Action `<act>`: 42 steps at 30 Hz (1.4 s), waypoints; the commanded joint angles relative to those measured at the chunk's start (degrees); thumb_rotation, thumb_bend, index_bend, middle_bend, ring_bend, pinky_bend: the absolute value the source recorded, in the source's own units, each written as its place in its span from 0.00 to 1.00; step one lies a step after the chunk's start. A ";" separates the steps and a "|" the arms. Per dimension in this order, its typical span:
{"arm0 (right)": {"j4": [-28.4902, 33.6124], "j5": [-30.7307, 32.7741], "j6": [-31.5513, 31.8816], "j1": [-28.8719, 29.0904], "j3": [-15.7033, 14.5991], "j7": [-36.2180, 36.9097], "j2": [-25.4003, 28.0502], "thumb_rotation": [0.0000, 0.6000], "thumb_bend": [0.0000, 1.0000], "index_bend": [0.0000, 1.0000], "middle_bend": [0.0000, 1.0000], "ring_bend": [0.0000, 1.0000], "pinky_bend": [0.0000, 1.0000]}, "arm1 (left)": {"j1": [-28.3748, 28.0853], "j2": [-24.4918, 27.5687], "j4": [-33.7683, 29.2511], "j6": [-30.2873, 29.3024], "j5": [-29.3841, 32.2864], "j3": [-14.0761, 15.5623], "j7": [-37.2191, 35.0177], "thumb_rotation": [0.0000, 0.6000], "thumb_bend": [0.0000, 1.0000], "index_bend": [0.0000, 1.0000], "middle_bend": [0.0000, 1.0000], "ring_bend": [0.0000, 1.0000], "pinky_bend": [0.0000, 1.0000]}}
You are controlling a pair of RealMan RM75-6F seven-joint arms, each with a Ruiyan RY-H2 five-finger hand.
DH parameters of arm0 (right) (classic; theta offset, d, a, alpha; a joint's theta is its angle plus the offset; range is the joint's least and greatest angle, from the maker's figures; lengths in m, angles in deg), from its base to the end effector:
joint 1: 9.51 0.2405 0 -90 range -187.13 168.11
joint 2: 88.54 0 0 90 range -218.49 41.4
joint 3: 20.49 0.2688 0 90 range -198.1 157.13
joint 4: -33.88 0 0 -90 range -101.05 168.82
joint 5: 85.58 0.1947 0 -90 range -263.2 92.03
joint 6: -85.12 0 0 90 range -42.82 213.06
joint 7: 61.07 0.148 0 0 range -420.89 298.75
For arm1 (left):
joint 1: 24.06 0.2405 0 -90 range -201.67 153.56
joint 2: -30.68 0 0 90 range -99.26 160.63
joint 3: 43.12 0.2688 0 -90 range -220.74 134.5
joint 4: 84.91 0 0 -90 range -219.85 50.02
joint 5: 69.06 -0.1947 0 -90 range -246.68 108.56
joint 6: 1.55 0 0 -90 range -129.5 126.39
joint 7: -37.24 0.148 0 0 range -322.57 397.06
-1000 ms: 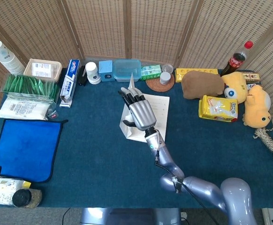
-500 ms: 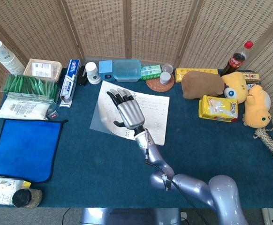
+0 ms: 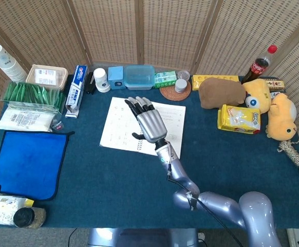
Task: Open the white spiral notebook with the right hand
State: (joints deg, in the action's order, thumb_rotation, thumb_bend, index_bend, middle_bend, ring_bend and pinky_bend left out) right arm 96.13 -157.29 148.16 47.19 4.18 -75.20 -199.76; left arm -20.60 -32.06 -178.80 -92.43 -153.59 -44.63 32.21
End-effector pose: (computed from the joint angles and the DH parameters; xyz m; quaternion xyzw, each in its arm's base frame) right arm -0.0215 -0.4015 -0.0454 0.6617 -0.3086 0.5517 0.4031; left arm -0.3350 0.1324 0.1961 -0.5236 -0.4339 -0.3907 0.6205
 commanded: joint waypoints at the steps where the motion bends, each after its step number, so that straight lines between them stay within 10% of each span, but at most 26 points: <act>1: 2.41 -0.04 1.09 -2.43 -1.56 -0.47 2.66 1.00 0.05 0.06 0.15 0.11 0.15 | -0.35 0.02 -0.37 0.66 -0.01 0.11 0.71 1.00 0.29 0.24 0.08 0.05 0.00; 20: 16.93 1.20 14.17 -24.57 -13.38 -4.23 20.64 1.00 0.07 0.12 0.16 0.11 0.16 | -4.53 -0.79 -0.70 7.58 2.49 -0.83 6.15 1.00 0.29 0.25 0.08 0.03 0.00; 42: 26.81 0.91 26.48 -41.47 -20.30 -7.13 30.10 1.00 0.09 0.18 0.22 0.13 0.16 | -4.46 -6.82 3.38 6.45 4.23 -0.82 9.08 1.00 0.29 0.25 0.08 0.03 0.00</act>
State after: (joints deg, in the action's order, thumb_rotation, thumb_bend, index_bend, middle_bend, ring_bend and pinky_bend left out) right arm 122.52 -156.23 174.03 6.41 -15.65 -82.60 -170.23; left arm -25.33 -38.77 -175.62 -85.51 -149.10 -45.55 41.49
